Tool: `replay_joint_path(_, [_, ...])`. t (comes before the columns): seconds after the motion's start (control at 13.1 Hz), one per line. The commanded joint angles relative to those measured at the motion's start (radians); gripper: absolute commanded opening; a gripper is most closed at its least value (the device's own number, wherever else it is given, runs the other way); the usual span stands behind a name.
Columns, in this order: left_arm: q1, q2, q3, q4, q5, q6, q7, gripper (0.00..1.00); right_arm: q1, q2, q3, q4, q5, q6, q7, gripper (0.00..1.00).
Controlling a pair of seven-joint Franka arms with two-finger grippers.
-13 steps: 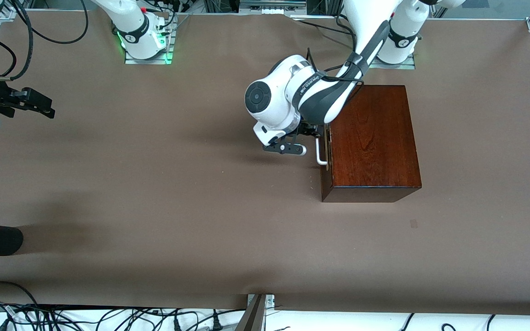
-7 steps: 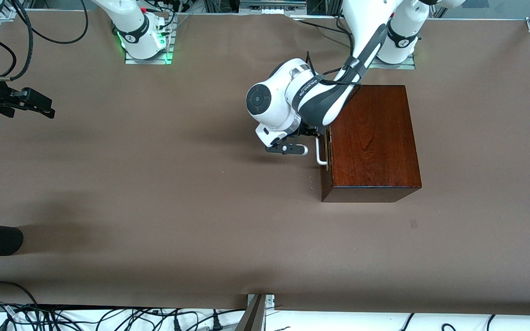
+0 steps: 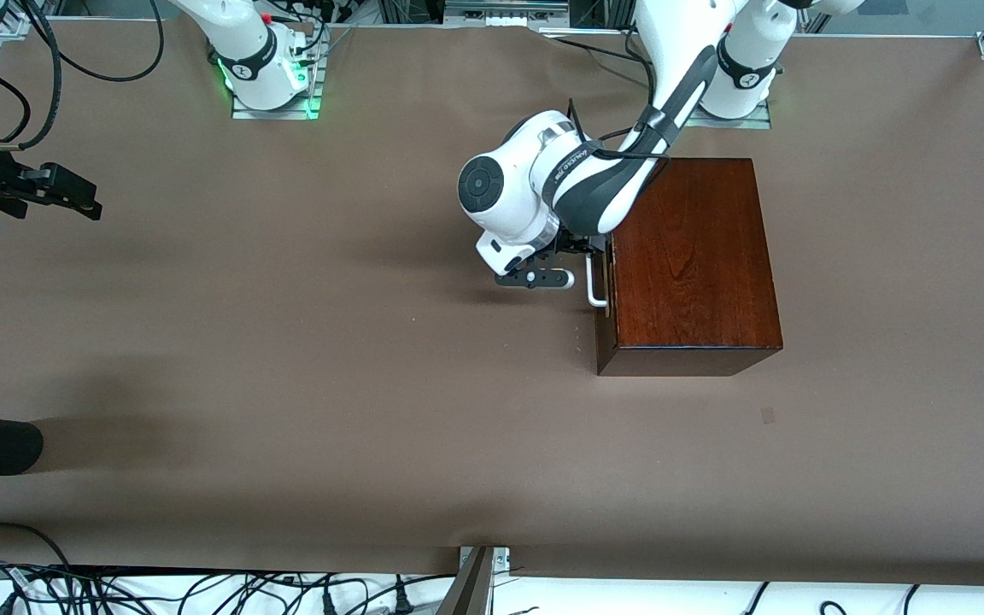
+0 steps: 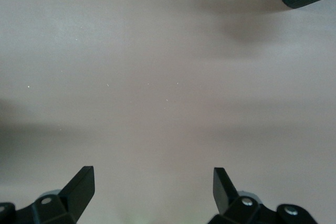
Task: Open drawer, take yellow block, close drawer
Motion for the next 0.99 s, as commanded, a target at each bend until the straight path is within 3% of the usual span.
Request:
replay_joint_path(0.0, [-0.005, -0.031, 0.013, -0.030, 0.039, -0.015, -0.016, 1.00, -0.001, 0.011, -0.002, 0.019, -0.002, -0.007, 0.006, 1.00])
replay_joint_path(0.92, [-0.016, 0.012, 0.009, -0.032, 0.082, 0.069, -0.114, 1.00, -0.001, 0.014, -0.005, 0.021, -0.002, -0.006, 0.006, 1.00])
